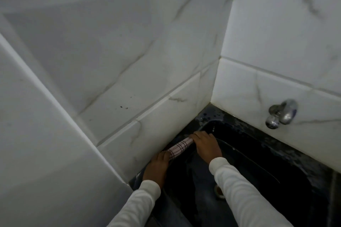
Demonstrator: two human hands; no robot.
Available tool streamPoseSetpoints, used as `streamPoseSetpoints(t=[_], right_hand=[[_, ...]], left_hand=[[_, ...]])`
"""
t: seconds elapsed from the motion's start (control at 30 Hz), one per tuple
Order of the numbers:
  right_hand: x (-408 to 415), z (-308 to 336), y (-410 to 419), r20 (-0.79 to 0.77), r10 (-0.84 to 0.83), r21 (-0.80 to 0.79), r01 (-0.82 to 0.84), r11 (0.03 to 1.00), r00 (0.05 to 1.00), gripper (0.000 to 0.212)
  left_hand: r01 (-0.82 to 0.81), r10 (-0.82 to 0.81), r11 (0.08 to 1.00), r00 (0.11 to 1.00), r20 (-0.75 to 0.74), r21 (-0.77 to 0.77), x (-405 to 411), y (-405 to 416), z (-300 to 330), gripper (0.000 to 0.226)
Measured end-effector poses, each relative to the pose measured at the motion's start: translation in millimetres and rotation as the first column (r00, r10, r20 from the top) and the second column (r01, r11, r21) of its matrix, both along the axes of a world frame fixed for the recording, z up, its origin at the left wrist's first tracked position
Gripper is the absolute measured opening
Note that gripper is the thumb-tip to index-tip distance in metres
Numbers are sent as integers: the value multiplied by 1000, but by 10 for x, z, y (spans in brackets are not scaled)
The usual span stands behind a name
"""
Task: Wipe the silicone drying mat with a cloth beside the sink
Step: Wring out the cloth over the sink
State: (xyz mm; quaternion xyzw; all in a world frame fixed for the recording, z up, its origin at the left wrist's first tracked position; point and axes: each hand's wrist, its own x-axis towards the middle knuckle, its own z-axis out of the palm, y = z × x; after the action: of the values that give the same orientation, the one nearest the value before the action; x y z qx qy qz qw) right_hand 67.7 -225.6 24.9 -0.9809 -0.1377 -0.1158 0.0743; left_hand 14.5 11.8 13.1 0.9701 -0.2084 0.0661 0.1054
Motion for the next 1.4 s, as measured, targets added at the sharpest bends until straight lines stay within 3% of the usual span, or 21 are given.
streamPoseSetpoints(t=[0.1, 0.2, 0.3, 0.43, 0.53, 0.63, 0.77, 0.9, 1.0, 1.07, 1.13, 1.23, 1.3, 1.4], right_hand=[[-361, 87, -353, 34, -87, 44, 85, 995, 996, 39], [-778, 250, -793, 82, -187, 99, 179, 979, 979, 29], [-1314, 498, -1262, 96, -274, 261, 242, 935, 957, 30], [-2150, 755, -1860, 74, -406, 481, 324, 815, 911, 31], [-2786, 920, -2196, -8, -495, 660, 376, 650, 869, 36], [-3455, 1038, -2439, -105, -580, 826, 396, 401, 808, 33], [-4265, 1137, -2611, -188, -703, 928, 359, 103, 686, 24], [-4952, 1168, -2581, -248, -782, 963, 230, -137, 572, 11], [-5439, 1136, -2513, -343, -822, 936, 89, -341, 454, 10], [-5734, 1101, -2471, -395, -810, 893, -23, -449, 433, 12], [-6020, 1047, -2442, -403, -823, 881, -74, -468, 400, 28], [-6458, 964, -2395, -420, -860, 895, -25, -445, 290, 50], [-6738, 901, -2410, -421, -888, 902, -13, -431, 184, 53], [-7103, 805, -2437, -421, -906, 907, -17, -422, 40, 50]], left_hand=[[54, -54, 998, 998, -14, -42, 71, -235, 300, 51], [124, -129, 981, 991, -23, -151, 127, -609, 586, 37], [217, -248, 871, 969, -13, -440, 49, -1041, 809, 37], [326, -404, 710, 914, 17, -624, -301, -1708, 1111, 44], [314, -464, 606, 886, -4, -731, -631, -2270, 1267, 43], [388, -558, 509, 828, 48, -768, -1030, -2855, 1418, 41], [408, -680, 401, 733, 33, -820, -1513, -3594, 1544, 37], [388, -763, 342, 646, -12, -856, -2009, -4267, 1591, 21], [358, -842, 342, 528, -114, -869, -2443, -4713, 1594, 14], [376, -880, 357, 443, -173, -855, -2733, -4958, 1585, 12], [411, -912, 376, 325, -252, -830, -3031, -5214, 1568, 9], [490, -919, 386, 135, -370, -782, -3513, -5471, 1513, 26], [567, -906, 346, -6, -424, -748, -3835, -5597, 1487, 40], [578, -882, 324, -102, -461, -749, -4259, -5817, 1380, 47]])
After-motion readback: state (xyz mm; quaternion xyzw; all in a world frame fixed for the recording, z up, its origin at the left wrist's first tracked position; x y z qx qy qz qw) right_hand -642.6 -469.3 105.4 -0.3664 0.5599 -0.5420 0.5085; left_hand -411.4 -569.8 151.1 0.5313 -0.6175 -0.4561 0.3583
